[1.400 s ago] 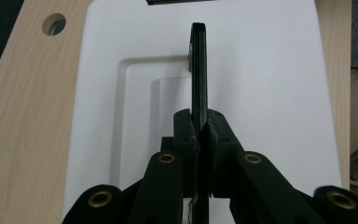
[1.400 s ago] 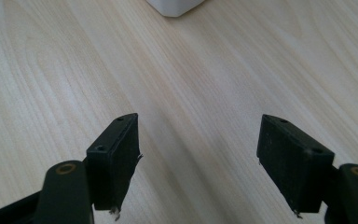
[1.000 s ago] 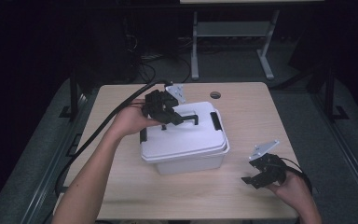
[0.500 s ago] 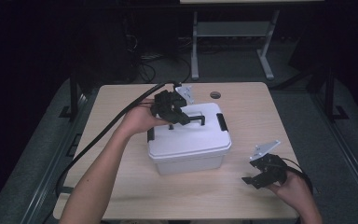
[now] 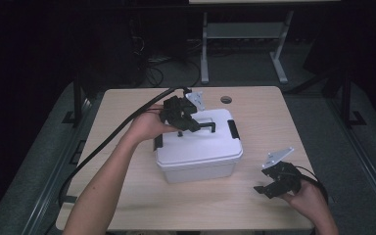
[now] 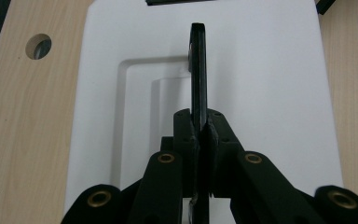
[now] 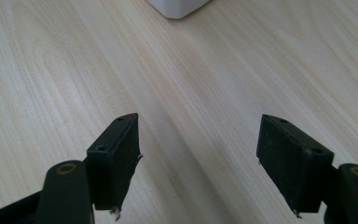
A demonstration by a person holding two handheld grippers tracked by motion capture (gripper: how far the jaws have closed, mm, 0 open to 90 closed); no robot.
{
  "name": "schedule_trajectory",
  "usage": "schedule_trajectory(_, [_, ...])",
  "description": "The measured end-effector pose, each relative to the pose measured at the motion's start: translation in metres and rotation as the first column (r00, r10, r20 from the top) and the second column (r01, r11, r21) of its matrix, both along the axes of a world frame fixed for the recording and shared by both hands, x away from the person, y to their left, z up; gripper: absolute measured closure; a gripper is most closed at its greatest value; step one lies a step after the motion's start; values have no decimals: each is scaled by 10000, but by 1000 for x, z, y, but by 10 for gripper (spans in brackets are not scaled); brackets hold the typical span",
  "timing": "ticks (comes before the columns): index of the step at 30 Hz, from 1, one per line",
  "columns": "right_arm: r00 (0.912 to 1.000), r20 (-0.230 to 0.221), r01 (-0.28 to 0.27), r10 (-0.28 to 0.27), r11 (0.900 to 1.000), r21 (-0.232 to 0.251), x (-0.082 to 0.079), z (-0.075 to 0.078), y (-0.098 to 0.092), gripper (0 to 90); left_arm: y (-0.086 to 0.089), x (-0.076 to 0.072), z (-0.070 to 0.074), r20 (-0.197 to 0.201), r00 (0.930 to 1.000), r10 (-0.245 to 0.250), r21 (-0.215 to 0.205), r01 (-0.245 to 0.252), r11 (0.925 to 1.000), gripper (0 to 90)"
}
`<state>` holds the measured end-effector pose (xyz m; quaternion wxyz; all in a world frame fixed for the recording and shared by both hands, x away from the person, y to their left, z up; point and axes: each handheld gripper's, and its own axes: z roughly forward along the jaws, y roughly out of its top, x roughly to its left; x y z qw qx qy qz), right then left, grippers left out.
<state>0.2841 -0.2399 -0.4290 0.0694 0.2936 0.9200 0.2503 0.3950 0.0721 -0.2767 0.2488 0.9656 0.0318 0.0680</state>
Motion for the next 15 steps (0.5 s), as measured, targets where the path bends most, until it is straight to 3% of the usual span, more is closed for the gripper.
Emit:
schedule_trajectory(7, [10000, 44, -40, 40, 10000, 29, 0, 0, 0, 294, -4, 0, -5, -19, 9999, -161, 232, 161, 9996, 837])
schedule_trajectory(15, [10000, 39, 0, -1, 9999, 101, 0, 1, -2, 293, -3, 0, -5, -186, 9998, -80, 101, 82, 9999, 825])
